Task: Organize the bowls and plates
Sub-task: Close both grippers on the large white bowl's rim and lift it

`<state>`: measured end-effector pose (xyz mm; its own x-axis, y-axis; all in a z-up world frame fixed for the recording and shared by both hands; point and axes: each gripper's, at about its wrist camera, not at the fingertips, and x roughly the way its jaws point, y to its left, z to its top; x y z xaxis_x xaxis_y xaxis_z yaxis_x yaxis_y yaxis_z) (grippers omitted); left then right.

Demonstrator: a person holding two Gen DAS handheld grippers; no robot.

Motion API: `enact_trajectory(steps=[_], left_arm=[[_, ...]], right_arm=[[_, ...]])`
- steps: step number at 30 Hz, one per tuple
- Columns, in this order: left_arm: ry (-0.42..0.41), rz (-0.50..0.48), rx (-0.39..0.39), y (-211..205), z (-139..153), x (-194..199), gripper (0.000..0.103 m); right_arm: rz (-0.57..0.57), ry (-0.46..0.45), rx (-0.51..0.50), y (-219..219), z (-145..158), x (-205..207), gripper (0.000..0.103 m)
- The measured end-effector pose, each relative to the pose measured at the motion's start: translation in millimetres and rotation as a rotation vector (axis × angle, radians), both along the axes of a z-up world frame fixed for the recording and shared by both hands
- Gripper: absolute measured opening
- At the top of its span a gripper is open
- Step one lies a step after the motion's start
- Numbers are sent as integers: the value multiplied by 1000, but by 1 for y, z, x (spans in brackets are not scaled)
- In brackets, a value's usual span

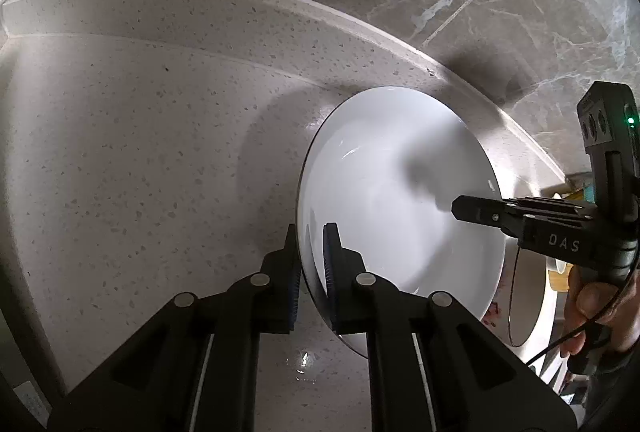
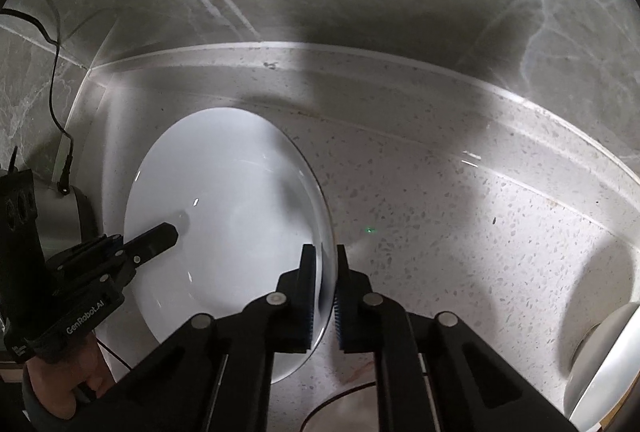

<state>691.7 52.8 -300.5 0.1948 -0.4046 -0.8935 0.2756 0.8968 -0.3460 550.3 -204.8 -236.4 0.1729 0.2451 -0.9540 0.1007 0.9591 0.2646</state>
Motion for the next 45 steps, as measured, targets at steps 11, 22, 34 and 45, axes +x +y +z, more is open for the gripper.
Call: enact_trajectory(steps=[11,22,34,45], left_arm=[[-18,36,0,18,23,-28,8],[-6,64,4,40,52,-95,8],[97,87,-7,75,33,-185,8],[138,100,-5,94,15,-207,8]], right_arm=[[31,-40,17,18,17,-10,10],[76,-59,40,48,42,-58,10],[137,26,24,81,31,-114,10],[145,71,18,95,14,-133,10]])
